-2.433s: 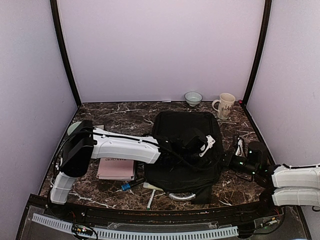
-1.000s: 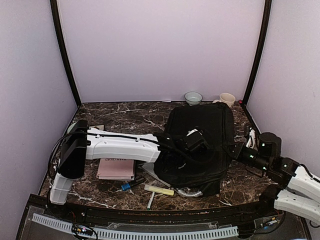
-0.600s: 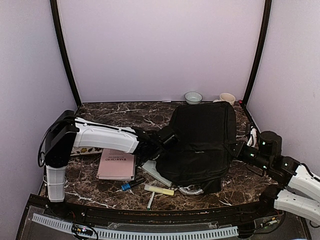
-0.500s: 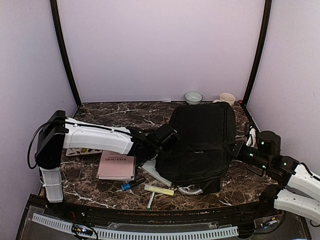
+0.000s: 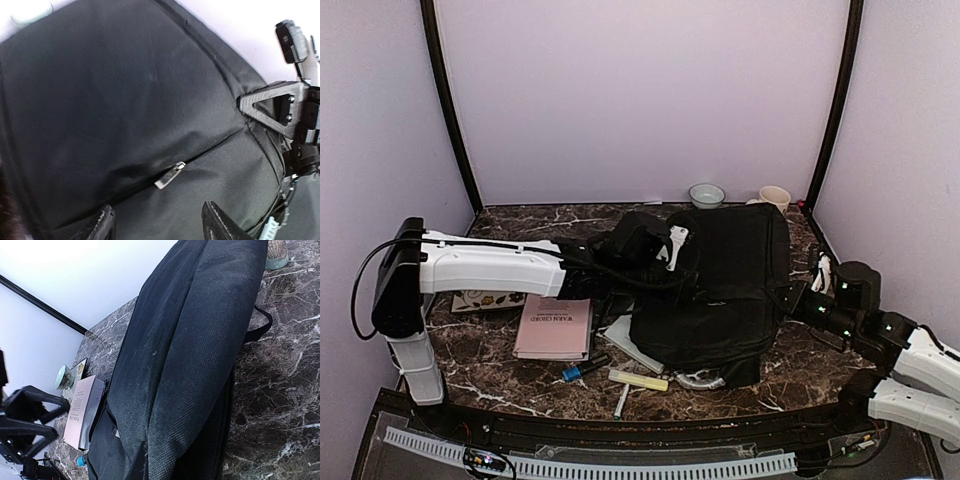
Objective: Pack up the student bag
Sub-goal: Pick up the upper front pocket of the student bag.
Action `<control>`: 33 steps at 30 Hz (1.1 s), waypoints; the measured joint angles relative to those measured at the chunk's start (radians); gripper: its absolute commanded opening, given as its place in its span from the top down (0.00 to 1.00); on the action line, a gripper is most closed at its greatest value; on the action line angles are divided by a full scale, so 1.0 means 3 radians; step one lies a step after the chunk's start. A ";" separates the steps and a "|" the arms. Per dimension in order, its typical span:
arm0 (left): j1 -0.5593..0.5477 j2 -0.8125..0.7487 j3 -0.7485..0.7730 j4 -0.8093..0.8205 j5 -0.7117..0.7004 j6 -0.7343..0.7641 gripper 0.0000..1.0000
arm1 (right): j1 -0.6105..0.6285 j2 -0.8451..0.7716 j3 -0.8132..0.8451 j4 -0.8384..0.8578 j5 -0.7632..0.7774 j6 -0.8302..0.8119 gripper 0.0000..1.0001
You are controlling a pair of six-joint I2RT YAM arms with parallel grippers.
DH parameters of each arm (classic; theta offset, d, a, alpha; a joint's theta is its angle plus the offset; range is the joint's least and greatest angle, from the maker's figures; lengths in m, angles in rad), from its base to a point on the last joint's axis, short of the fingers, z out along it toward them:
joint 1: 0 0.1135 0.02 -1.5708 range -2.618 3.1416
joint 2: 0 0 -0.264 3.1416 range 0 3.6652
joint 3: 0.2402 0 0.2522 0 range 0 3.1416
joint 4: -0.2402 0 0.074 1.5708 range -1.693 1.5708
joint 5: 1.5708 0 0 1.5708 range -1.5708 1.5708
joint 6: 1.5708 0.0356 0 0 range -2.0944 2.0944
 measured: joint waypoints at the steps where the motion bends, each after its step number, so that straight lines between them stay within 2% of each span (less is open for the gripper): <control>1: 0.0004 0.0060 0.0013 0.0031 0.0076 -0.0080 0.39 | 0.0000 -0.0003 -0.0003 0.0001 0.0000 0.0000 1.00; 11: 0.0015 0.0464 0.0120 0.0047 0.0427 -0.0600 0.41 | 0.0000 -0.0018 -0.0032 0.0033 -0.0004 0.0001 1.00; 24: 0.0075 0.0776 0.0280 0.0337 0.0702 -0.0712 0.44 | -0.0001 -0.0018 -0.0088 0.0095 -0.0015 0.0004 1.00; 33: 0.0108 0.0825 0.0300 0.0416 0.0818 -0.0771 0.51 | -0.0001 -0.0015 -0.0106 0.0126 -0.0017 0.0013 1.00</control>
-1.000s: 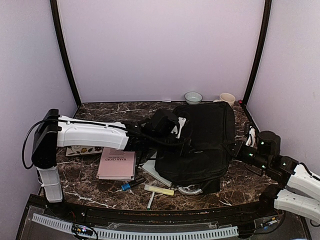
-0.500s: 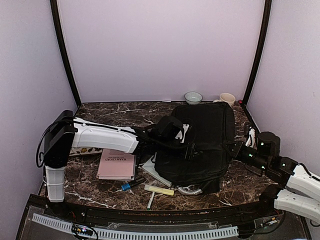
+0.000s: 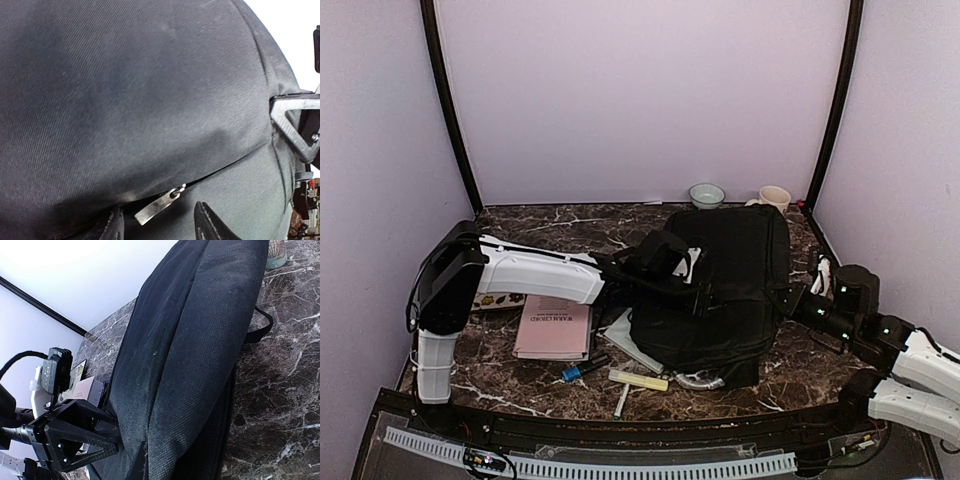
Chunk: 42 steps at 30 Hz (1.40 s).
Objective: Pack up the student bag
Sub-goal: Pick up the upper front pocket of the student bag.
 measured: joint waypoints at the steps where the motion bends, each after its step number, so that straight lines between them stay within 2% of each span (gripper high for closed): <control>1: 0.0003 0.0003 0.0004 0.0015 0.0023 -0.0003 0.52 | 0.0000 0.0000 -0.0001 0.0003 0.0000 0.0000 1.00; 13: 0.0010 0.0023 0.0011 0.0165 0.0219 -0.0056 0.56 | 0.0000 0.0067 -0.0009 0.0053 0.0004 0.0000 1.00; 23: 0.0010 0.0023 0.0011 0.0210 0.0201 -0.0053 0.60 | 0.0000 0.0055 -0.0029 0.0071 0.0019 0.0000 1.00; 26: 0.0010 0.0023 0.0011 0.0191 0.0146 -0.0032 0.65 | 0.0000 0.0060 -0.0033 0.0072 0.0028 0.0000 1.00; 29: 0.0010 0.0023 0.0011 0.0173 0.0094 -0.0003 0.75 | 0.0000 0.0075 -0.0033 0.0081 0.0028 -0.0001 1.00; 36: 0.0010 0.0024 0.0011 0.0170 0.0036 0.0004 0.83 | 0.0000 0.0090 -0.0047 0.0120 0.0029 0.0000 1.00; 39: 0.0010 0.0032 0.0011 0.0169 0.0014 -0.0004 0.94 | 0.0000 0.0092 -0.0060 0.0125 0.0029 0.0001 1.00; 42: 0.0010 0.0046 0.0011 0.0174 0.0015 -0.0003 1.00 | 0.0000 0.0090 -0.0064 0.0125 0.0029 0.0008 1.00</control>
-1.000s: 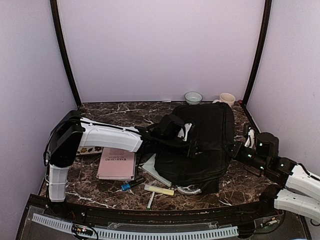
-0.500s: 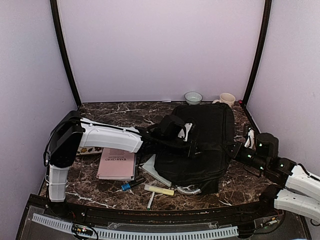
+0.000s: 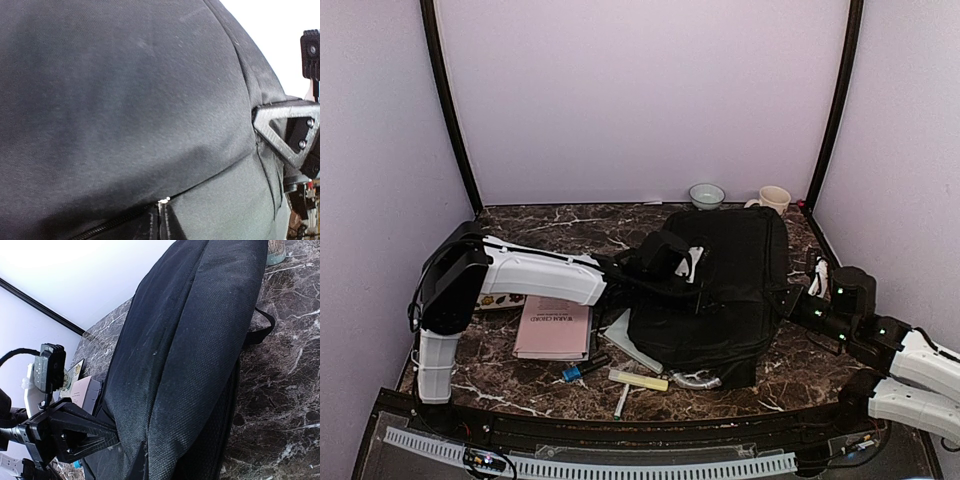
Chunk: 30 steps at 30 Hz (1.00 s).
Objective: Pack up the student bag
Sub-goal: Pick up the upper front pocket of the student bag, then unzip the upper front pocket of the student bag.
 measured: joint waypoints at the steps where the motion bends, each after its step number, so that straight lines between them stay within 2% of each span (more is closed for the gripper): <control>1: 0.0000 0.0005 0.0000 0.0005 0.0003 0.0006 1.00 | 0.0001 -0.0001 0.0000 0.0000 0.0001 0.0004 1.00; 12: -0.0011 0.0014 0.0000 0.0005 0.0014 0.0005 1.00 | 0.0001 0.0017 -0.0037 0.0020 0.0039 0.0018 1.00; 17: -0.0019 0.0023 0.0000 0.0003 0.0031 0.0045 0.76 | 0.0001 -0.0024 -0.0045 0.0017 0.0041 0.0018 1.00; 20: -0.0028 0.0027 0.0000 -0.0006 0.0027 0.0083 0.70 | 0.0001 -0.0097 -0.0061 -0.0006 0.0055 0.0019 1.00; 26: -0.0093 0.0029 0.0000 -0.0033 -0.0052 0.0187 0.72 | 0.0001 -0.0103 -0.0072 -0.0017 0.0065 0.0018 1.00; 30: -0.0154 0.0062 0.0056 -0.0108 -0.0139 0.0272 0.87 | 0.0000 -0.0065 -0.0074 -0.0017 0.0069 0.0018 1.00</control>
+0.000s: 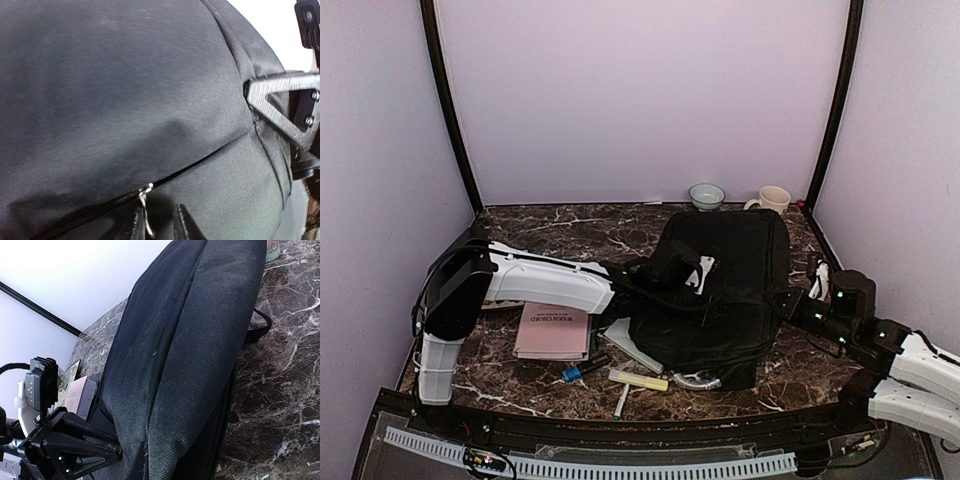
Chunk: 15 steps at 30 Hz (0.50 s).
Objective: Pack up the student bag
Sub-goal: Unzip the upper front pocket of the student bag.
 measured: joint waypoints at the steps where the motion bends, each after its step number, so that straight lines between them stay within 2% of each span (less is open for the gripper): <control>1: -0.0015 0.0020 0.0033 -0.0028 -0.0029 0.0020 0.93 | 0.0001 0.0000 0.0000 0.0000 0.0000 0.0000 1.00; 3: -0.0037 0.0056 0.0098 -0.0089 -0.0099 0.0060 1.00 | 0.0001 0.0000 0.0000 0.0001 0.0005 0.0000 1.00; 15: -0.0104 0.0099 0.0267 -0.0426 -0.0599 0.0235 1.00 | 0.0001 -0.0010 -0.0034 0.0004 0.0029 0.0001 1.00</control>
